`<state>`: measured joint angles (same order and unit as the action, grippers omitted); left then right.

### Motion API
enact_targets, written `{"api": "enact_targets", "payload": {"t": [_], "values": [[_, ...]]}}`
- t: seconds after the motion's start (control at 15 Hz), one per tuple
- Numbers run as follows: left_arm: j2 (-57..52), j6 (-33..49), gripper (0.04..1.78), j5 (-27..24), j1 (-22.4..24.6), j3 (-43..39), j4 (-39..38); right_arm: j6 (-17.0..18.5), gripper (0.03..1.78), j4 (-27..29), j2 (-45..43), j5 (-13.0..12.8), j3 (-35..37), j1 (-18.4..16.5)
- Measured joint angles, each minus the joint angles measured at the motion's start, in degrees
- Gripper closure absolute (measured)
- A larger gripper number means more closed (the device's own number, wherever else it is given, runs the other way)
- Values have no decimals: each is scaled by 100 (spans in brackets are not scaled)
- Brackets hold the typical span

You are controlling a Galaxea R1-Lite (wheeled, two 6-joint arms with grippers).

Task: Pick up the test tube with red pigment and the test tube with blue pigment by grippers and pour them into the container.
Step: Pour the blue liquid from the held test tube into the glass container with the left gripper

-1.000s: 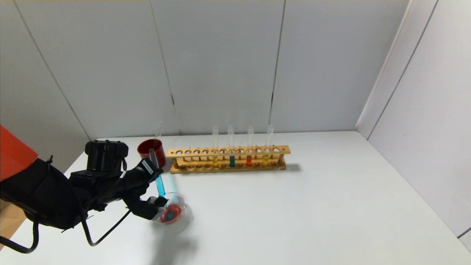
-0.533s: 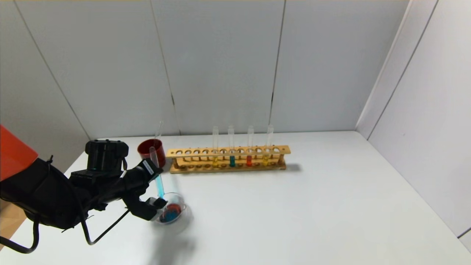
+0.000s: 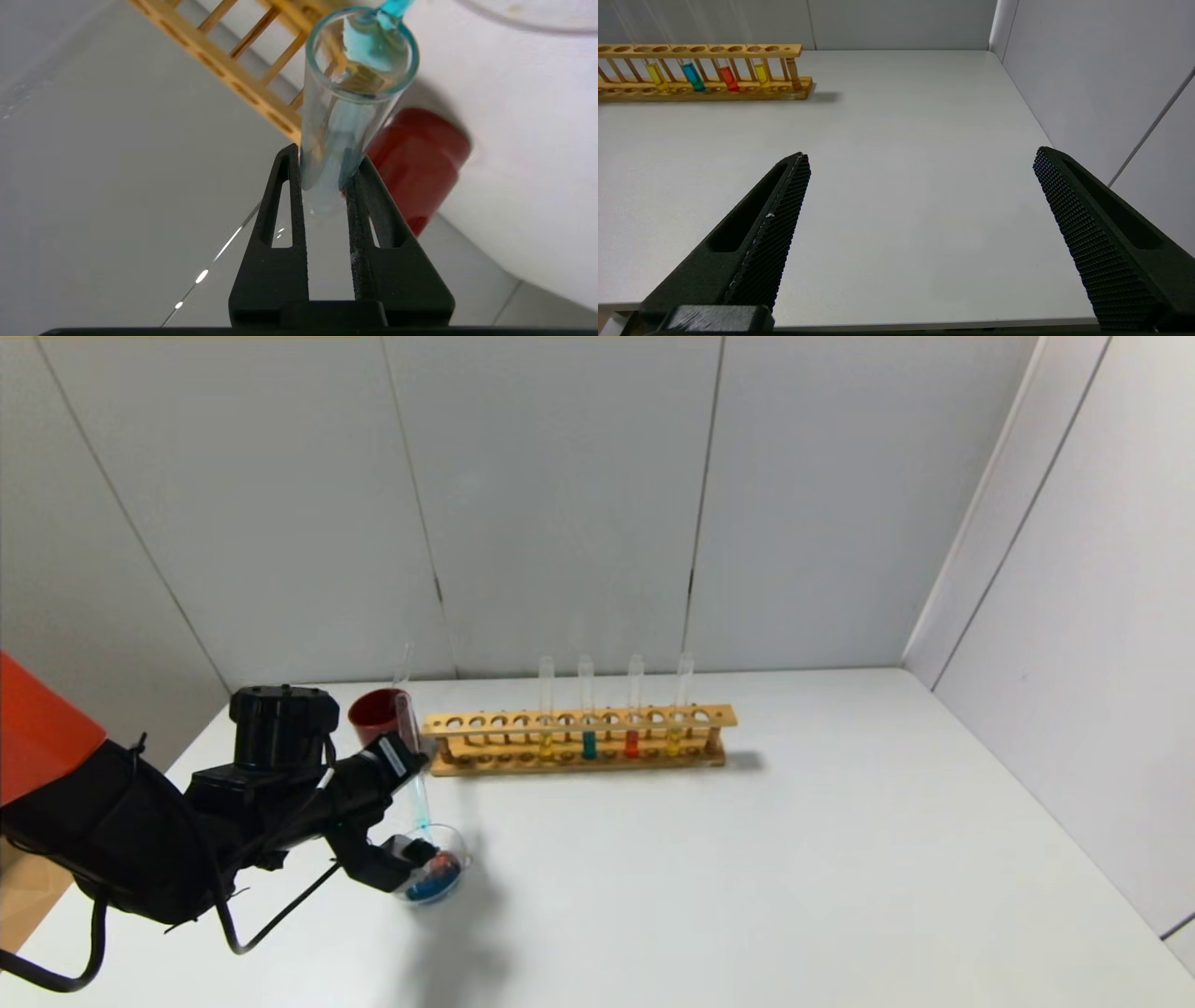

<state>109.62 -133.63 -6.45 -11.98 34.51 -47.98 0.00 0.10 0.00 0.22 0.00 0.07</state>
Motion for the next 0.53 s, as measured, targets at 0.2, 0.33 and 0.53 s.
{"api": "enact_targets", "payload": {"t": [0.2, 0.33, 0.53], "values": [[-66, -379, 152, 41, -26, -41, -99, 0, 6, 0, 0, 0, 0, 0], [-101, -490, 152, 105, -33, -61, -168, 0, 6, 0, 0, 0, 0, 0], [-133, -496, 152, 149, -68, -94, -188, 0, 6, -2, 0, 2, 0, -2]]}}
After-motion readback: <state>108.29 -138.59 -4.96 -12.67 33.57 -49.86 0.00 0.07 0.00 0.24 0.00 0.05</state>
